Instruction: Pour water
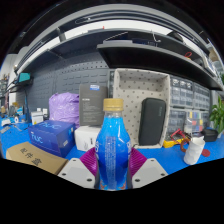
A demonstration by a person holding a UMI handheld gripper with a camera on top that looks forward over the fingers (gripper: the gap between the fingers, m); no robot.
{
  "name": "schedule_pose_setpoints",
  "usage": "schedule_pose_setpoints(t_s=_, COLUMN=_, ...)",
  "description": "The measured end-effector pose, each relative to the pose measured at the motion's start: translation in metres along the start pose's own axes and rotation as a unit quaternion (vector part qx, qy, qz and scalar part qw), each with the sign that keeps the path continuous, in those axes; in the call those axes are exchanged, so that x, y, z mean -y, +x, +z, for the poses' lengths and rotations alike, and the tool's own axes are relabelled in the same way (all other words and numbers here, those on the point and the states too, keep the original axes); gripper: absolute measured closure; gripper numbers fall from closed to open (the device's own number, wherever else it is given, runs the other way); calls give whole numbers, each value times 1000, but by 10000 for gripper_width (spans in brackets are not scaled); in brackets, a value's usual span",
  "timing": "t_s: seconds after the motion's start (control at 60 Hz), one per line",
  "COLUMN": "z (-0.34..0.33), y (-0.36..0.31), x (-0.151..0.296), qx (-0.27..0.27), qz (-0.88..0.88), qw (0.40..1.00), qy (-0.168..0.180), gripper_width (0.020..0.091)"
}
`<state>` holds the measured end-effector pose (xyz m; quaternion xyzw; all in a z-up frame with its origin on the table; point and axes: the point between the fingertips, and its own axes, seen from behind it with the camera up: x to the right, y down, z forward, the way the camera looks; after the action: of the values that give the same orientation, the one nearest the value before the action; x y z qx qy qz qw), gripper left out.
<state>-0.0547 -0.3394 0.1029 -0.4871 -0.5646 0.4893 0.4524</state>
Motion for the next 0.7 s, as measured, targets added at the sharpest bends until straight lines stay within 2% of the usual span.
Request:
schedule_pose_setpoints(t_s=0.233, z=5, y=14, x=0, qx=21, qz=77, qw=997, qy=-23, gripper_width=733)
schedule_pose_setpoints(t_s=0.367, z=8, y=46, x=19, qx=31, qz=216, qw=975, qy=-30, gripper_width=733)
schedule_pose_setpoints(t_s=0.55, z=7, y=118, x=52, qx=8, qz=408, qw=912, qy=-33, gripper_width=733)
schedule_pose_setpoints(t_s=0.7, z=12, y=167, x=57, qx=0, qz=562, qw=825, qy=-49, gripper_width=735)
